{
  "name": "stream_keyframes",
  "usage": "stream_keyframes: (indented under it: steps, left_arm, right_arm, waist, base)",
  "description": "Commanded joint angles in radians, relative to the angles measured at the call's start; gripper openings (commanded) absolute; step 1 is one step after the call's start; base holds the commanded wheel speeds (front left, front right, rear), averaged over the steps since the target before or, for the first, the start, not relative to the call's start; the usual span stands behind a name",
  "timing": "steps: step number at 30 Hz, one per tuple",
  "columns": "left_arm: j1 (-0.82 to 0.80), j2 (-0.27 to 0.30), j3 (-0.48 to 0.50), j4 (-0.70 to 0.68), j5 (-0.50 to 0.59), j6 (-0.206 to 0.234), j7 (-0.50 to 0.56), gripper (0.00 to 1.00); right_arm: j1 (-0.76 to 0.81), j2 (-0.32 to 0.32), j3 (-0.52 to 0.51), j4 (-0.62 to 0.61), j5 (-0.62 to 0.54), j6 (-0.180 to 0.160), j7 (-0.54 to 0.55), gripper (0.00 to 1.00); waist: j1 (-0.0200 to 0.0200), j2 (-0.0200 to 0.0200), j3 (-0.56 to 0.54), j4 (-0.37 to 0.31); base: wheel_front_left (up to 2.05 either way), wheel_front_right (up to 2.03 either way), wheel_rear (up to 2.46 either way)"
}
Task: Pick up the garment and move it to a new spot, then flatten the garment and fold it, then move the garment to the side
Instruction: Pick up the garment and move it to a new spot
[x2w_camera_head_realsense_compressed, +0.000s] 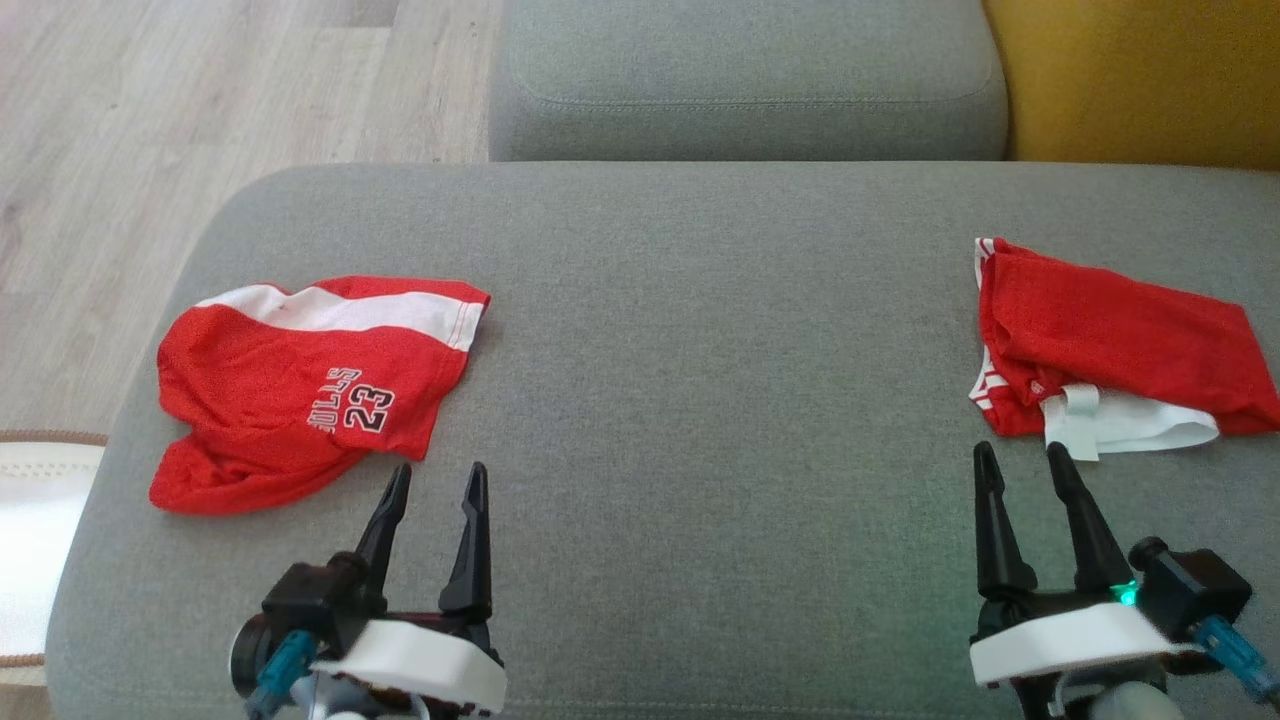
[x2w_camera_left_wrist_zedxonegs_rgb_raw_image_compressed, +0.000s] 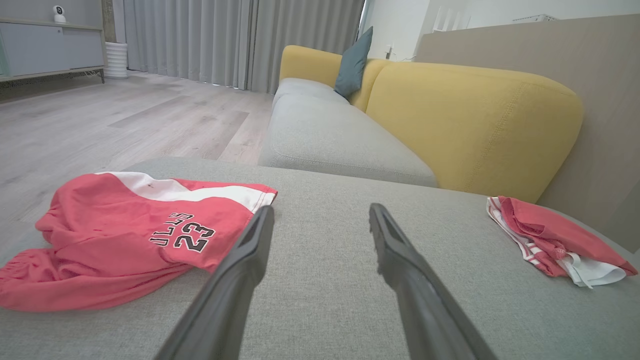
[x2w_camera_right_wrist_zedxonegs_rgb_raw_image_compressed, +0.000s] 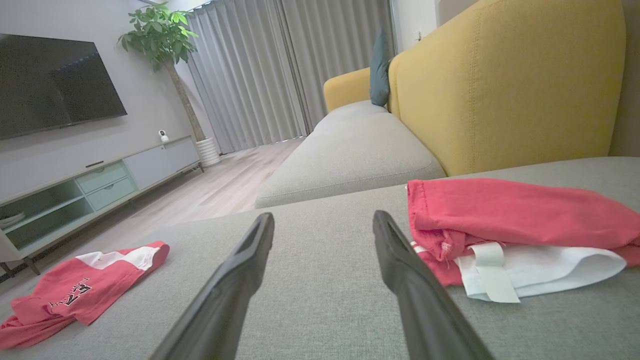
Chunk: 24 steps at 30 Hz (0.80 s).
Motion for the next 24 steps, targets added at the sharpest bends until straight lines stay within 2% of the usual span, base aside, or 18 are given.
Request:
stream_keyframes:
  steps: [1, 13, 18, 24]
  left_arm:
    - [-0.048, 0.003, 0.026, -0.038, 0.006, 0.002, -0.012, 1.0]
    - [-0.059, 0.003, 0.025, -0.04, 0.005, 0.005, -0.012, 1.0]
    - [-0.062, 0.003, 0.037, -0.038, 0.007, 0.007, -0.012, 1.0]
    - [-0.062, 0.003, 0.055, -0.032, 0.02, 0.007, -0.012, 1.0]
  right_arm:
    - [-0.031, -0.004, 0.019, -0.037, 0.005, -0.001, -0.013, 1.0]
    - [-0.027, -0.004, 0.026, -0.038, 0.001, -0.001, -0.013, 1.0]
    - [-0.02, -0.004, 0.047, -0.032, -0.004, -0.001, -0.013, 1.0]
    - [-0.003, -0.004, 0.072, -0.024, 0.008, -0.001, -0.013, 1.0]
  waist:
    - [0.0, 0.0, 0.0, 0.001]
    - [0.0, 0.0, 0.006, 0.031]
    - [0.0, 0.0, 0.0, 0.088]
    - [0.0, 0.0, -0.021, 0.201]
  base:
    - [0.0, 0.0, 0.0]
    - [0.0, 0.0, 0.0]
    - [0.0, 0.0, 0.0]
    - [0.0, 0.0, 0.0]
